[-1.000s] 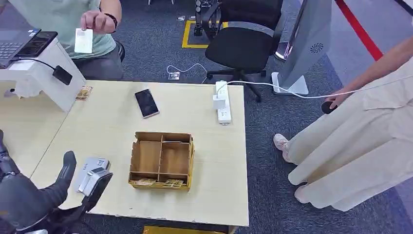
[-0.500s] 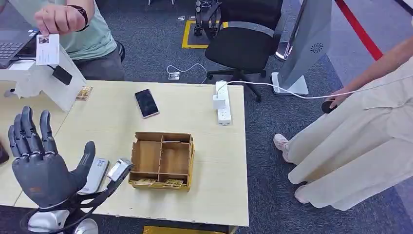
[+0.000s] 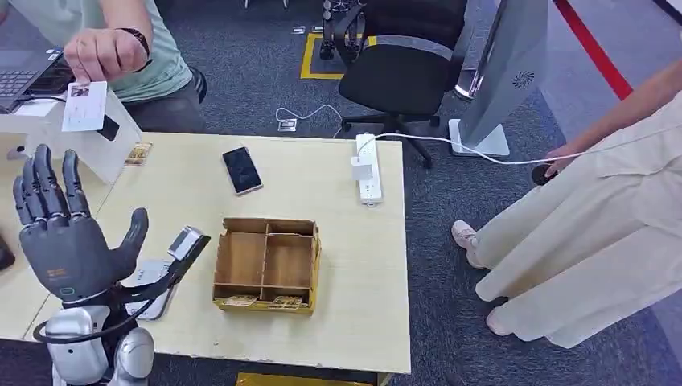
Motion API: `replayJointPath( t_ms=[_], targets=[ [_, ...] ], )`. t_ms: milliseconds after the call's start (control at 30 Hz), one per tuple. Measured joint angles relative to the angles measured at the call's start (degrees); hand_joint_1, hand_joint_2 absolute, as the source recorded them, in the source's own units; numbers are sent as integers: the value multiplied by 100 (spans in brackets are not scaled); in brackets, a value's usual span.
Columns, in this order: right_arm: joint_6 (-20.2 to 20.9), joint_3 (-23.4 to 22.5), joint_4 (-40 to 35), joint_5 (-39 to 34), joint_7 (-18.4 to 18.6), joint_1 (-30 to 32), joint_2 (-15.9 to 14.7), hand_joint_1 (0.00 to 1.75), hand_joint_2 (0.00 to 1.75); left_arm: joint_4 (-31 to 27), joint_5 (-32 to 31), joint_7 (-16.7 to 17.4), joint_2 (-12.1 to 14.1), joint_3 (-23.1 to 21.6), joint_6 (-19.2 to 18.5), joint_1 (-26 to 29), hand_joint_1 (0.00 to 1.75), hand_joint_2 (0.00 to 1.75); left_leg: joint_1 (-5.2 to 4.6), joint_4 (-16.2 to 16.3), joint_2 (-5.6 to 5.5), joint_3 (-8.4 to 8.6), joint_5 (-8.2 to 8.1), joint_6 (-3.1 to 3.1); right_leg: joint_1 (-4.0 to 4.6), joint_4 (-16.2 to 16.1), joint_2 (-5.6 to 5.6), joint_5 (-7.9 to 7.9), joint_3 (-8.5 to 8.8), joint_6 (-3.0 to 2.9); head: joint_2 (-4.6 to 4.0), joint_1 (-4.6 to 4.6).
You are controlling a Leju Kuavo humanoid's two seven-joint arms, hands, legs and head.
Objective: Pass the card to the sensor for recognition and then transmit it.
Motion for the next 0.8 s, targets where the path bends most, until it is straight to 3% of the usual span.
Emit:
replayJointPath(
  t_ms=[133, 233, 367, 600, 800],
  targets=[
    [0, -24, 24, 2, 0, -3, -2, 0, 175, 68, 0, 18, 133, 0, -2, -51, 0, 175, -1, 0, 0, -2, 0, 0, 0, -1, 0, 0, 0, 1, 0, 0],
    [0, -31, 50, 59, -11, -15, -2, 0, 175, 125, 0, 482, 396, -2, -175, -110, 0, 175, -2, 0, 2, 1, 0, 0, -1, -1, 2, 0, -1, 1, 0, 9],
    [0, -72, 103, 177, -55, -58, -2, 0, 175, 387, 0, 2222, 1135, -372, -518, -440, 0, 175, 1, 1, -1, 2, 7, -2, 1, 0, -2, 2, -1, -1, 0, 4],
    [2, -149, 168, 323, -94, -104, -2, 0, 175, 1005, 0, 3922, 2405, -1455, -942, -942, 0, 175, 3, 1, 0, 2, 11, -5, 2, 4, 0, 4, -1, -5, 0, -2],
    [17, -188, 216, 407, -101, -135, -2, 0, 175, 1465, -2, 4120, 2973, -1970, -1233, -1270, 0, 175, 2, 1, 0, 1, 11, -4, 0, 3, -1, 4, -1, -5, -2, 0]
  ],
)
